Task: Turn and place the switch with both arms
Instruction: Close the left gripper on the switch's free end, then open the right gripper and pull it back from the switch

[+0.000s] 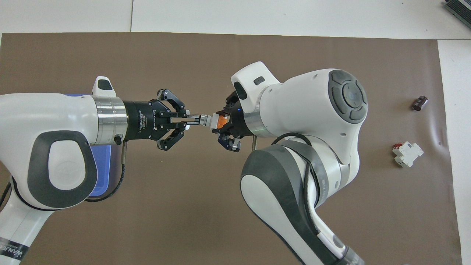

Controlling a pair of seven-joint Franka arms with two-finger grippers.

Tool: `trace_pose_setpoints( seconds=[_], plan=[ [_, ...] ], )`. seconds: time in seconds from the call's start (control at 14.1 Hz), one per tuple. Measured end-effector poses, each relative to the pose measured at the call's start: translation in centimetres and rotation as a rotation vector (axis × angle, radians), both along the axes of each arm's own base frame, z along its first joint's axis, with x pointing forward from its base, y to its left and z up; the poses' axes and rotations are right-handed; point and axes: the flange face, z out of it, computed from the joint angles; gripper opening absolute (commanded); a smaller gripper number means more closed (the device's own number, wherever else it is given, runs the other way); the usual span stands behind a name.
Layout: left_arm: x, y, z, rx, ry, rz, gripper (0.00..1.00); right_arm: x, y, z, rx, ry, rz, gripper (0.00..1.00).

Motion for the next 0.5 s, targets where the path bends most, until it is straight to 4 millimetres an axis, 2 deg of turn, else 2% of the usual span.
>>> trace_pose_setpoints(
  seconds=[0.5],
  plan=[
    [-0.09,0.09,0.41,0.005,-0.012,-0.001,0.00,-0.05,0.06,0.41,0.004,-0.005,-0.001,0.00]
  ],
)
